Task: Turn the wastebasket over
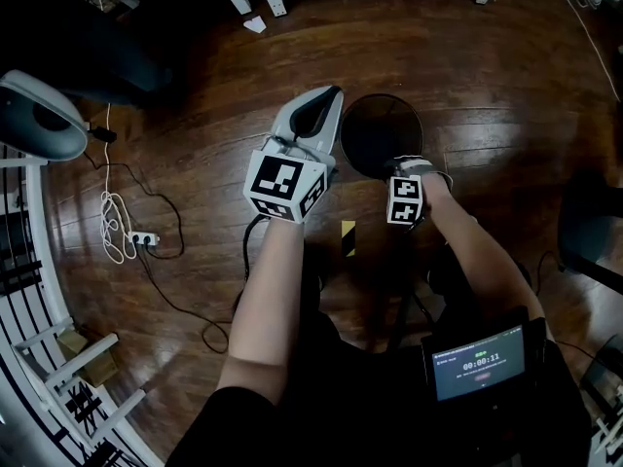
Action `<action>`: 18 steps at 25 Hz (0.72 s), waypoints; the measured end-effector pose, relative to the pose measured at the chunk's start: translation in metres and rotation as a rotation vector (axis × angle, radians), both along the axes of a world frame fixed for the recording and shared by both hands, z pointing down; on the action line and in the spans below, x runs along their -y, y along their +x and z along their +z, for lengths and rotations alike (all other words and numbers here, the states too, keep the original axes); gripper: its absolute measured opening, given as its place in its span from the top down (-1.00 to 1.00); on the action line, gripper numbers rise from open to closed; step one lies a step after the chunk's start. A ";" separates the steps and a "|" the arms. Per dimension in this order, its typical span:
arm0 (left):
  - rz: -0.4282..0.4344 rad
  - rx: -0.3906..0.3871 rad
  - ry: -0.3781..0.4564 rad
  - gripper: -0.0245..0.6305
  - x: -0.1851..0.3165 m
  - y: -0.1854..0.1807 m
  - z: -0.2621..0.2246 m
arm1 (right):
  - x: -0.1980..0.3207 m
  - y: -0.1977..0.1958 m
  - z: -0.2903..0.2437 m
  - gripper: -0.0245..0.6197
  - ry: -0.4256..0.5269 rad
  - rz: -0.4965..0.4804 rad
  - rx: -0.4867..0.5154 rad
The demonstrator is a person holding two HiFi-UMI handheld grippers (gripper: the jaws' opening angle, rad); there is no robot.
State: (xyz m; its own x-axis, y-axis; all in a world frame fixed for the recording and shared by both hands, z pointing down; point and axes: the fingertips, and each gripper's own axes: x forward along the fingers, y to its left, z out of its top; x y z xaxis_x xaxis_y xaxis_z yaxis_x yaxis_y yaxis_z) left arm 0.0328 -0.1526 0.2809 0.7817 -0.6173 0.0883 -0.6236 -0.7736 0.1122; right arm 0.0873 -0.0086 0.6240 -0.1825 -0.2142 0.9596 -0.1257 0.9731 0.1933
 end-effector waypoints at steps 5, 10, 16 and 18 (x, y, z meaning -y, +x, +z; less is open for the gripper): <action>0.050 0.032 0.019 0.92 -0.013 0.016 0.000 | -0.008 0.003 -0.050 0.52 0.027 0.040 0.143; 0.085 0.037 0.049 0.92 -0.028 0.033 -0.002 | 0.023 0.001 -0.175 0.90 0.162 0.250 0.628; 0.107 0.000 0.060 0.92 -0.055 0.044 -0.004 | 0.050 0.053 -0.343 0.90 0.385 0.473 1.230; 0.103 -0.011 0.063 0.92 -0.064 0.045 -0.006 | 0.045 0.066 -0.350 0.90 0.399 0.516 1.297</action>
